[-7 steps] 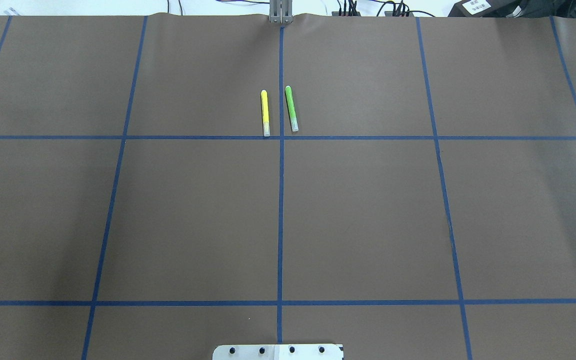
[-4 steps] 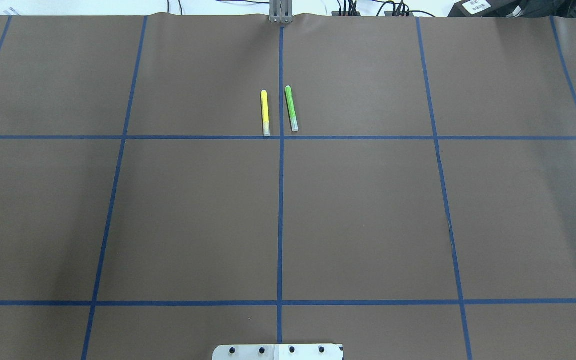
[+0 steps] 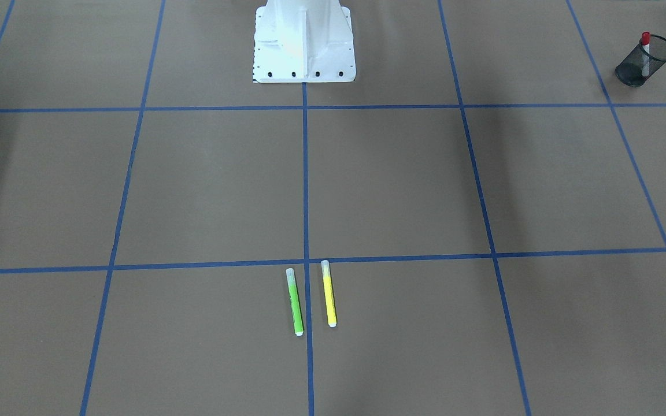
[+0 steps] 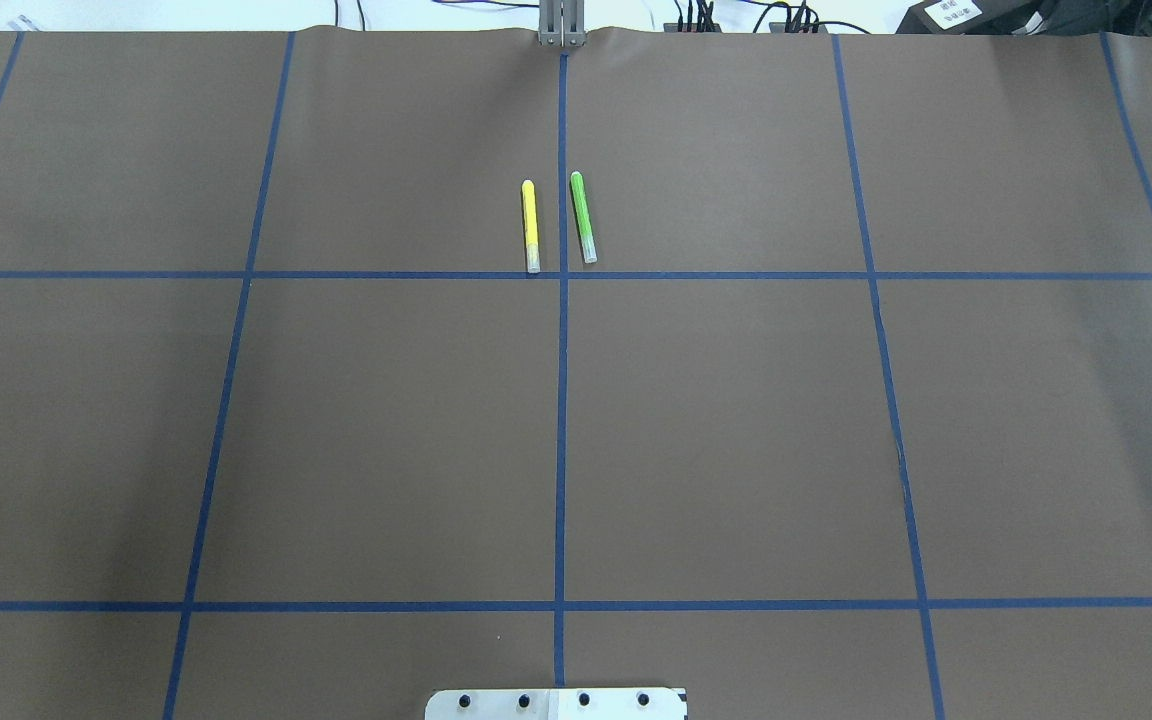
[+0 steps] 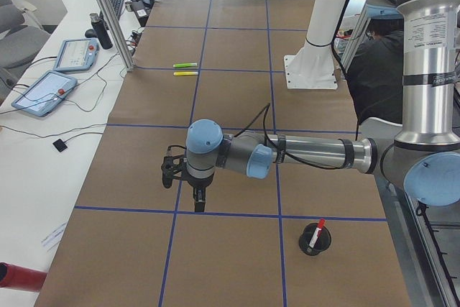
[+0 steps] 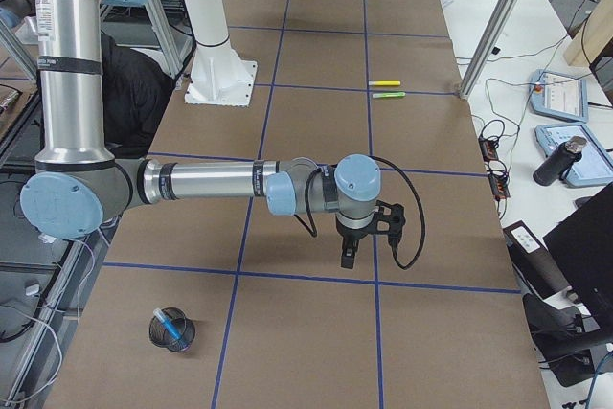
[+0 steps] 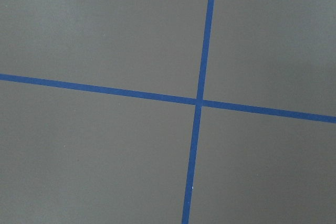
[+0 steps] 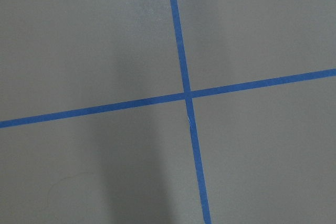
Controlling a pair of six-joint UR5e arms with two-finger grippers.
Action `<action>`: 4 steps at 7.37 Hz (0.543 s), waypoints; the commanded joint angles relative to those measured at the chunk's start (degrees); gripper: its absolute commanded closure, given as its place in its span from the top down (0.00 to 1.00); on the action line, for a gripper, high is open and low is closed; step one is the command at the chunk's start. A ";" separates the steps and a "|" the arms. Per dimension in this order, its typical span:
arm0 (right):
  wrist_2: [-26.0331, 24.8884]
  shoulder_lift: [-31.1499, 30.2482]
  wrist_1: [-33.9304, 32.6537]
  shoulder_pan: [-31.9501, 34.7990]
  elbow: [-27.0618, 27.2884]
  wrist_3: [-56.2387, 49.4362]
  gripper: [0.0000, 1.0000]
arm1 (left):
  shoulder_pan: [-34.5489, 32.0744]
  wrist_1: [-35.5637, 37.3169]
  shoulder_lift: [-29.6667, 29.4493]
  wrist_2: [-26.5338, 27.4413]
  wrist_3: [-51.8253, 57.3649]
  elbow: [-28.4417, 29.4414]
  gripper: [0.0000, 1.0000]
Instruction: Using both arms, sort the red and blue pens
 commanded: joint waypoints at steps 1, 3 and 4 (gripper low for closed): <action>0.03 -0.12 0.01 0.00 0.00 0.00 1.00 | 0.00 -0.01 0.00 0.00 0.00 0.13 1.00; 0.03 -0.38 0.19 0.09 0.00 0.00 1.00 | 0.00 -0.10 0.00 0.00 0.00 0.21 1.00; -0.06 -0.38 0.10 0.00 -0.17 0.00 1.00 | 0.00 -0.10 0.00 0.00 0.09 0.21 1.00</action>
